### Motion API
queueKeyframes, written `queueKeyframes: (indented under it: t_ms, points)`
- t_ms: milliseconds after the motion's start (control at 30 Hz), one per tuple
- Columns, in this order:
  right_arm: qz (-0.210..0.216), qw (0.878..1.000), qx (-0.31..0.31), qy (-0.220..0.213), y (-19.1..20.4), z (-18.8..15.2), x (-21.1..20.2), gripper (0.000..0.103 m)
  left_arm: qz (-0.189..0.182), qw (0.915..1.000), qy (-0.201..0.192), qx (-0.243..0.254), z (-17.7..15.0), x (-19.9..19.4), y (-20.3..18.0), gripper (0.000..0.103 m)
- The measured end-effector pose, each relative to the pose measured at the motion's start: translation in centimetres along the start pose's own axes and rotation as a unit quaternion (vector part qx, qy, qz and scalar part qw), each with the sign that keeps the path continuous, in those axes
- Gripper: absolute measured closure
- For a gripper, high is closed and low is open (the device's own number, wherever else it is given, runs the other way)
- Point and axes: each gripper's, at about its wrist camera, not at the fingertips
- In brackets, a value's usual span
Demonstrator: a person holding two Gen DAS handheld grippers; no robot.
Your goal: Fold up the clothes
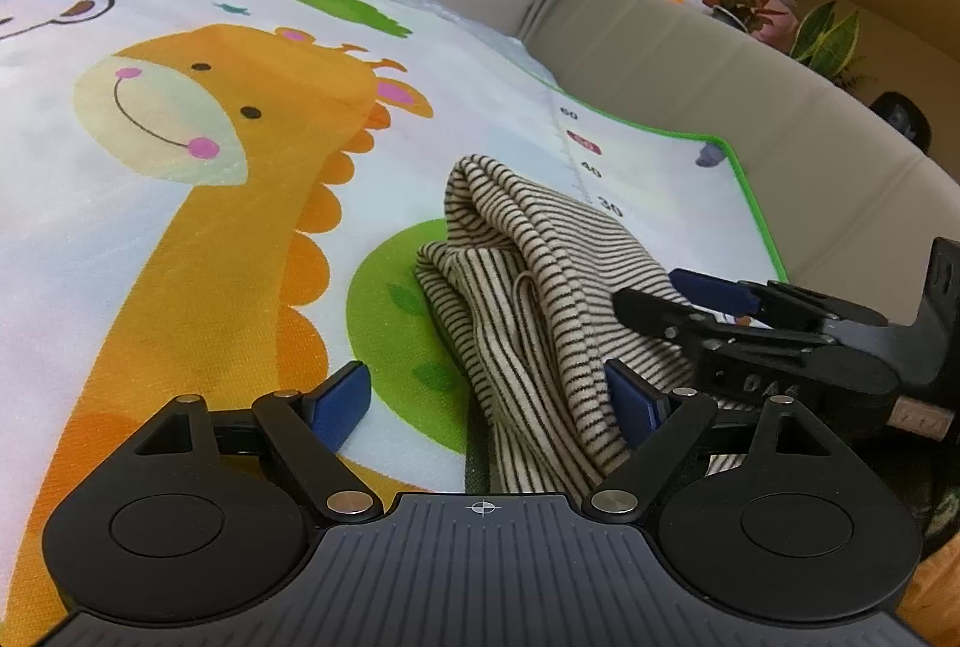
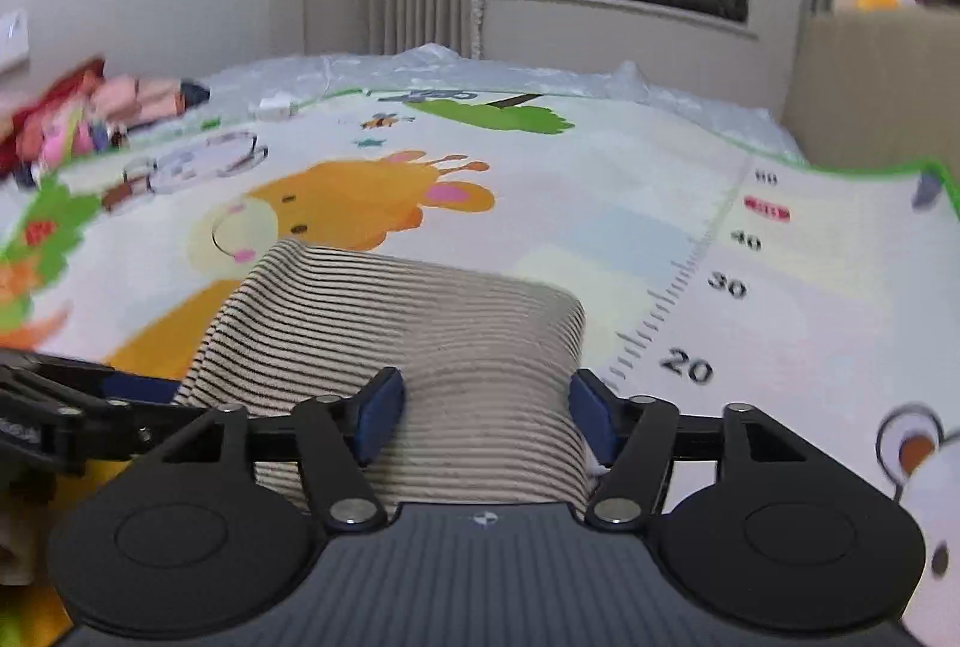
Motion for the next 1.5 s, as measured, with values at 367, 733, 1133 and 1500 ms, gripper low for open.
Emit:
queueKeyframes:
  t_ms: [367, 733, 1133, 1500]
  points:
    - [0.032, 0.996, 0.088, 0.0, -4.1, -4.7, -2.7, 0.025, -0.036, 0.9971, 0.052, -0.041, -1.2, 0.5, -2.8, 0.014]
    - [0.049, 0.993, 0.107, 0.0, -4.6, -4.8, -3.4, 0.024, -0.026, 0.9979, 0.054, -0.023, -1.4, 1.4, -3.7, 0.013]
    - [0.107, 0.985, 0.136, 0.014, -7.4, -4.7, -3.9, 0.021, -0.022, 0.9965, 0.064, -0.048, 0.0, 2.6, -3.5, 0.008]
    - [0.215, 0.963, 0.159, 0.035, -7.8, -5.2, 0.5, 0.036, -0.019, 0.9976, 0.041, -0.053, 0.1, 3.3, -3.7, 0.03]
Point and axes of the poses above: each gripper's, at about its wrist camera, not at the fingertips, and x roughly the way its jaws point, y to its left, z to its top, and after that the axes turned 2 degrees about -x, right-handed
